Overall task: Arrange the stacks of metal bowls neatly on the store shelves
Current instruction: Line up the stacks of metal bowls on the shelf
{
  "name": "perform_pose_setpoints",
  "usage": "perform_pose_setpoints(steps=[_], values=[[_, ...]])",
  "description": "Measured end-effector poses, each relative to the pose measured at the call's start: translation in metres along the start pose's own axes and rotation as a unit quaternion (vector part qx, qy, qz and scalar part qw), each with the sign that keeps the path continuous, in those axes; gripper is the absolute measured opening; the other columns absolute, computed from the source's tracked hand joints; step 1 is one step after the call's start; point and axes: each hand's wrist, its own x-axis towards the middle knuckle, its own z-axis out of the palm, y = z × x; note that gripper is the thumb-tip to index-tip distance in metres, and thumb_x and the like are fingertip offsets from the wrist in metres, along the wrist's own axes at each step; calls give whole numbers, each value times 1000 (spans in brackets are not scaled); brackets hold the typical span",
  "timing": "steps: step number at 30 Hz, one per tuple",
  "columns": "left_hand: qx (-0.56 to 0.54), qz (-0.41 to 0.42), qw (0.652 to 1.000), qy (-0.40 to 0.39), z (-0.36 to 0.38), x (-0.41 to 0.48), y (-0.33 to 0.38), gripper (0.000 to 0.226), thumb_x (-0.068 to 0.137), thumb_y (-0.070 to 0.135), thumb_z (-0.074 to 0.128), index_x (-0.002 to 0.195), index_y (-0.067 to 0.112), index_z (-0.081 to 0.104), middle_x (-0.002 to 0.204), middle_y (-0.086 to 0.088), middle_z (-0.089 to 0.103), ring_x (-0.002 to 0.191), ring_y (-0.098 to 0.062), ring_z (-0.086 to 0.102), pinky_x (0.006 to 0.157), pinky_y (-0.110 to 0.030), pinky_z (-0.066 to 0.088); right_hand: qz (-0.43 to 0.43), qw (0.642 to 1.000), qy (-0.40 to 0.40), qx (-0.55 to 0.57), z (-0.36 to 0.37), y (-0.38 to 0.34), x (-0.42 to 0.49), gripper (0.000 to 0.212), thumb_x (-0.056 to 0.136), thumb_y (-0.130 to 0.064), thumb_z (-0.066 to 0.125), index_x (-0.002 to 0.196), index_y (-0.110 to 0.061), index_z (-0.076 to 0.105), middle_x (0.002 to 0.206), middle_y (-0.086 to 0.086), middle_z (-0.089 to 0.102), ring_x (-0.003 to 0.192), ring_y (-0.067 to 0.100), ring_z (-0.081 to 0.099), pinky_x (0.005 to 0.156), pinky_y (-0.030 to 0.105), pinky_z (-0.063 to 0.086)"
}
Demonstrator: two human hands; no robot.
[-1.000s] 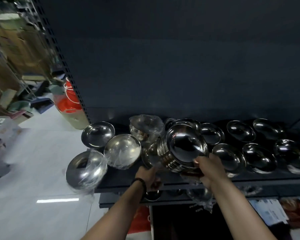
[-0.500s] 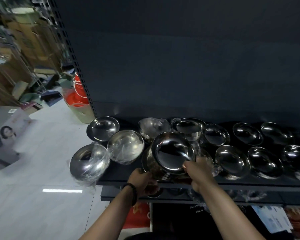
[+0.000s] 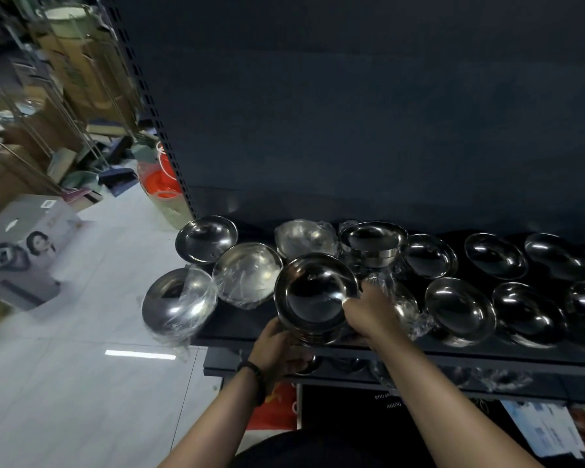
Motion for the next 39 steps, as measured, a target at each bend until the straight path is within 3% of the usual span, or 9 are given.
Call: perform_pose_setpoints(steps=[4, 7, 10, 17, 23, 26, 28, 32, 39], values=[[-17, 2, 1000, 12, -5, 1, -2, 35, 91, 10, 63, 123, -5, 59, 104, -24, 68, 97, -41, 66, 95, -52, 53, -22, 997, -31, -72, 6, -4, 10, 39, 103, -50, 56, 121, -18, 70, 108, 2, 69, 95, 23, 61, 77, 33, 44], [-44, -11, 998, 39, -6, 2, 1, 62, 104, 58, 37, 131, 9, 64, 121, -21, 70, 111, -42, 69, 107, -55, 51, -27, 995, -34, -87, 6, -7, 9, 63, 105, -62, 42, 128, -9, 68, 110, 9, 69, 96, 26, 59, 80, 34, 40], [-30, -17, 999, 38, -3, 3, 5, 87, 86, 91, 29, 133, 27, 66, 122, -14, 73, 111, -35, 71, 105, -54, 51, -33, 994, -41, -94, 2, -4, 8, 59, 108, -55, 40, 121, -5, 68, 105, 6, 66, 86, 23, 55, 70, 33, 40], [-19, 14, 1000, -12, 11, 0, 29, 67, 92, 82, 38, 133, 35, 62, 122, 0, 73, 113, -23, 65, 102, -50, 49, -30, 991, -27, -131, -4, -16, 13, 52, 112, -39, 38, 118, 5, 67, 106, 19, 68, 99, 35, 63, 79, 34, 38], [-13, 21, 999, -29, 11, 6, 28, 70, 85, 85, 47, 137, 40, 61, 130, 1, 73, 121, -26, 65, 103, -56, 44, 6, 990, -67, -125, -9, -14, 27, 40, 107, -34, 45, 105, -1, 68, 96, 15, 72, 75, 26, 68, 56, 30, 46], [-7, 18, 1000, -24, 12, 4, 32, 69, 86, 85, 46, 135, 39, 62, 127, 2, 75, 120, -25, 66, 106, -57, 45, 15, 988, -80, -128, -9, -13, 29, 39, 107, -30, 44, 100, 3, 64, 92, 19, 73, 79, 35, 75, 76, 49, 65], [0, 13, 1000, -11, 12, 6, 31, 74, 81, 87, 47, 137, 39, 60, 131, 3, 72, 121, -25, 66, 103, -57, 47, 12, 988, -81, -132, -9, -12, 28, 43, 109, -36, 45, 99, 3, 63, 93, 20, 74, 79, 35, 77, 78, 49, 66], [26, 27, 998, 56, 11, 17, 24, 76, 84, 81, 50, 138, 28, 56, 136, -2, 66, 114, -25, 66, 85, -54, 62, -23, 984, -47, -170, -2, -3, 30, 50, 108, -47, 45, 100, -2, 66, 110, 20, 73, 101, 39, 73, 92, 48, 59], [38, 35, 996, 79, 14, 24, 24, 69, 99, 65, 49, 140, 10, 53, 124, -14, 64, 104, -33, 66, 91, -50, 61, -35, 988, -62, -137, -5, 5, 32, 54, 110, -50, 42, 75, -10, 51, 81, 10, 60, 73, 25, 58, 67, 31, 39]])
